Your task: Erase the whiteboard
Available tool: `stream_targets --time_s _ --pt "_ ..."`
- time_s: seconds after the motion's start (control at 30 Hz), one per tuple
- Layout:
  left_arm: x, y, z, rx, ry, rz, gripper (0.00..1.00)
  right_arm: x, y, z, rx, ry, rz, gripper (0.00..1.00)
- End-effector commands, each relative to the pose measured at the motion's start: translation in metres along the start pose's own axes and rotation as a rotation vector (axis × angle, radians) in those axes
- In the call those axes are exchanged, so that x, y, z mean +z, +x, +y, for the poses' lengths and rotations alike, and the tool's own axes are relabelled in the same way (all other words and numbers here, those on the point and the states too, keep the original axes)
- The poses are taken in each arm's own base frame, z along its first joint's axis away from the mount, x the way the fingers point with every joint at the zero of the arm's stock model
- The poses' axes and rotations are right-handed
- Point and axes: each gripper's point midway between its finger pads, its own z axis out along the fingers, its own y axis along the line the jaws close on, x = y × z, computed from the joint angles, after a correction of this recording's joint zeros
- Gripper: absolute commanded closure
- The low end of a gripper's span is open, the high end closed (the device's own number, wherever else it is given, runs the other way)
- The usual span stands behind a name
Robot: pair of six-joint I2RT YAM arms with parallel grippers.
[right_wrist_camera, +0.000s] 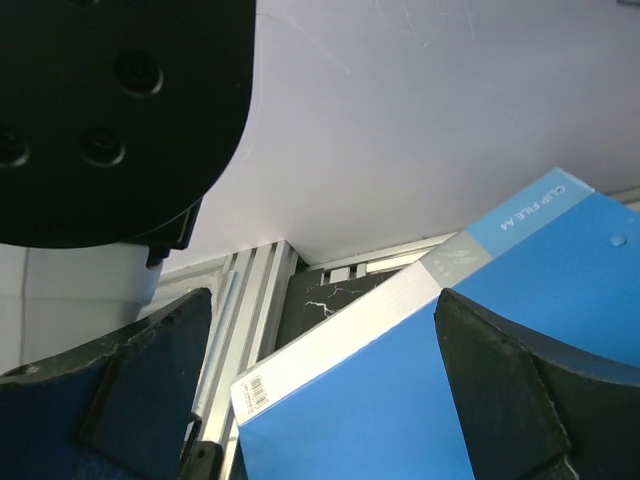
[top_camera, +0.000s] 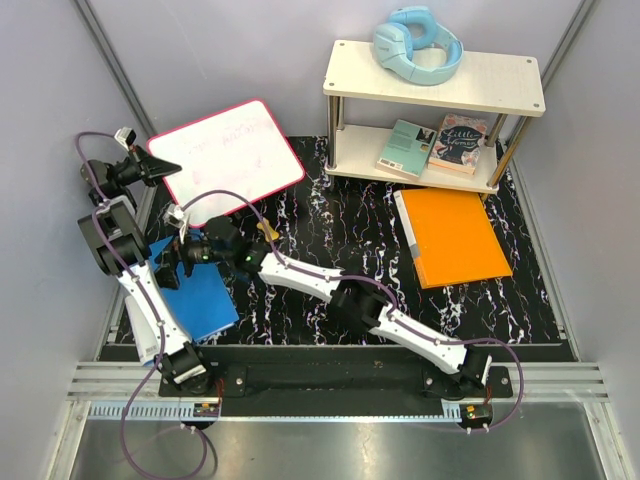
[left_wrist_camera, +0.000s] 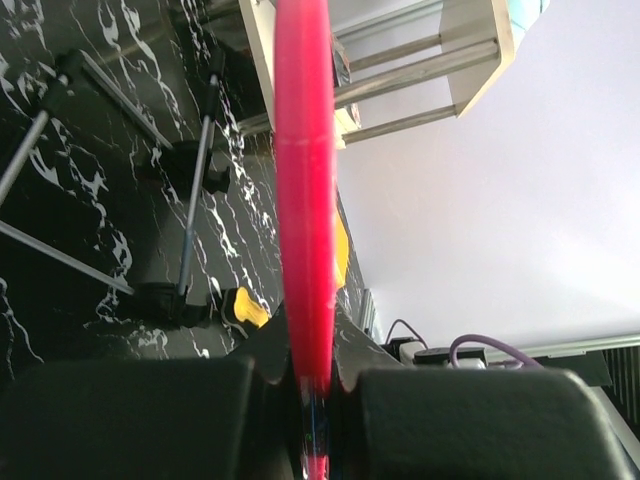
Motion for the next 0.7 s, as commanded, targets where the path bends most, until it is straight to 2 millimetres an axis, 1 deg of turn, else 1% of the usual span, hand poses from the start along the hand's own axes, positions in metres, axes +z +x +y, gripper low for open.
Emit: stream_targets --time_s 0.0,0.03,0.07,0.1,0.13,0.17,0.2,0.23,0.27,0.3,0.33,0.37,0.4,0.43,0.47,0.57,0.6,0.63,0.67 --pt "-0.003 0.023 -0.045 0.595 -0.045 0.105 1.0 0.017 -0.055 0.101 -0.21 -0.196 -0.103 0.0" --pt "-0.004 0.029 -0.038 0.578 -0.041 0.104 1.0 0.02 -0.044 0.101 -0.213 -0.188 -0.08 0.0" --pt "-0.003 0.032 -0.043 0.601 -0.038 0.104 1.0 0.02 -0.043 0.102 -0.241 -0.185 -0.076 0.0" --pt "-0.005 0.034 -0.04 0.63 -0.03 0.101 1.0 0.02 -0.048 0.109 -0.25 -0.19 -0.085 0.0" --pt "-0.005 0.042 -0.033 0.603 -0.023 0.092 1.0 0.019 -0.045 0.109 -0.255 -0.198 -0.087 0.0" --pt "-0.006 0.043 -0.039 0.63 -0.023 0.085 1.0 0.019 -0.046 0.114 -0.274 -0.214 -0.086 0.0" --pt "-0.009 0.045 -0.038 0.668 -0.022 0.076 1.0 0.019 -0.047 0.115 -0.283 -0.219 -0.087 0.0" --pt "-0.01 0.047 -0.035 0.654 -0.021 0.055 1.0 0.019 -0.047 0.118 -0.292 -0.224 -0.081 0.0" --pt "-0.012 0.046 -0.04 0.641 -0.021 0.045 1.0 0.021 -0.046 0.123 -0.313 -0.234 -0.078 0.0" --pt "-0.012 0.045 -0.038 0.682 -0.016 0.044 1.0 0.02 -0.047 0.124 -0.321 -0.24 -0.075 0.0" --pt "-0.012 0.048 -0.036 0.671 -0.012 0.048 1.0 0.019 -0.045 0.127 -0.325 -0.252 -0.068 0.0" --pt "-0.012 0.048 -0.043 0.685 -0.009 0.045 1.0 0.019 -0.045 0.129 -0.337 -0.261 -0.067 0.0" --pt "-0.013 0.05 -0.04 0.711 -0.01 0.04 1.0 0.018 -0.049 0.134 -0.348 -0.265 -0.072 0.0" --pt "-0.013 0.049 -0.042 0.72 -0.012 0.031 1.0 0.019 -0.045 0.132 -0.35 -0.26 -0.064 0.0" --pt "-0.013 0.049 -0.042 0.722 -0.012 0.029 1.0 0.019 -0.044 0.134 -0.362 -0.263 -0.063 0.0" --pt "-0.014 0.047 -0.043 0.738 -0.015 0.007 1.0 0.018 -0.044 0.138 -0.371 -0.274 -0.056 0.0" --pt "-0.014 0.042 -0.042 0.762 -0.02 -0.014 1.0 0.018 -0.044 0.137 -0.374 -0.274 -0.055 0.0" --pt "-0.014 0.039 -0.044 0.771 -0.025 -0.032 1.0 0.017 -0.043 0.14 -0.377 -0.286 -0.05 0.0" --pt "-0.017 0.034 -0.039 0.778 -0.035 -0.053 1.0 0.016 -0.046 0.141 -0.386 -0.293 -0.051 0.0"
